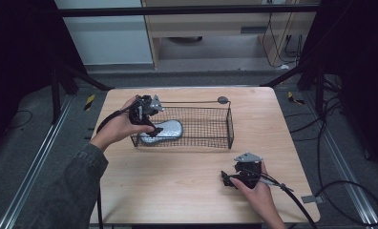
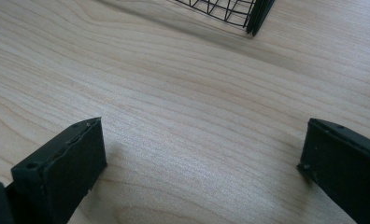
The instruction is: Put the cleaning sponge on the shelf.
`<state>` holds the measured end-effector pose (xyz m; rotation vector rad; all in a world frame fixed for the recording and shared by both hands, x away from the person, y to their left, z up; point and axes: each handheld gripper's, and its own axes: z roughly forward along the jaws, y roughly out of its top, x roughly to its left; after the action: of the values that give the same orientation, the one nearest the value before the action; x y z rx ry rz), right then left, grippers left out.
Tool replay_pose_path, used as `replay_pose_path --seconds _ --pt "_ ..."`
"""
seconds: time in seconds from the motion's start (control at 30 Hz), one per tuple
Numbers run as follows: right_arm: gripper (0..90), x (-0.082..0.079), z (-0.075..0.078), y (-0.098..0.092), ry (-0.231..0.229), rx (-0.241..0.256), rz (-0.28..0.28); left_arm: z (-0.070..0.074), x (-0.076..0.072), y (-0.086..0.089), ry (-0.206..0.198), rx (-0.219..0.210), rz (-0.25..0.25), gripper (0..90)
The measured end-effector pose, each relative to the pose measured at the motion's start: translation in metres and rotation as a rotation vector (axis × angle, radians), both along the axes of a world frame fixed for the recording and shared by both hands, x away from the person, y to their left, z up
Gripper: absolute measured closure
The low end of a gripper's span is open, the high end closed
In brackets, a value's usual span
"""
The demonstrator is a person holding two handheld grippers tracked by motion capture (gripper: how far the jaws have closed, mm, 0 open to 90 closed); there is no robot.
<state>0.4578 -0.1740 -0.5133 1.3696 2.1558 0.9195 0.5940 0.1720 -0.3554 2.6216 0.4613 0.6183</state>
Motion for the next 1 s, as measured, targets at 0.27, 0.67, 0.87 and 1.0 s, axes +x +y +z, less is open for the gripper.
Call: replay_pose_path --seconds 0.27,0.67,0.87,1.0 --pt "0.4 0.000 0.000 0.000 0.000 -0.001 0.001 0.001 -0.025 0.004 -0.010 -0.051 0.035 4.9" --pt "0.4 0.000 0.000 0.000 0.001 0.000 -0.002 -0.013 -0.070 0.011 -0.040 -0.105 0.101 4.1" --pt "0.4 -0.001 0.000 0.000 0.001 0.000 -0.001 -0.025 -0.093 0.009 -0.046 -0.113 0.123 3.8" --pt "0.4 -0.001 0.000 0.000 0.001 0.000 -0.001 -0.033 -0.108 0.005 -0.031 -0.116 0.105 7.7"
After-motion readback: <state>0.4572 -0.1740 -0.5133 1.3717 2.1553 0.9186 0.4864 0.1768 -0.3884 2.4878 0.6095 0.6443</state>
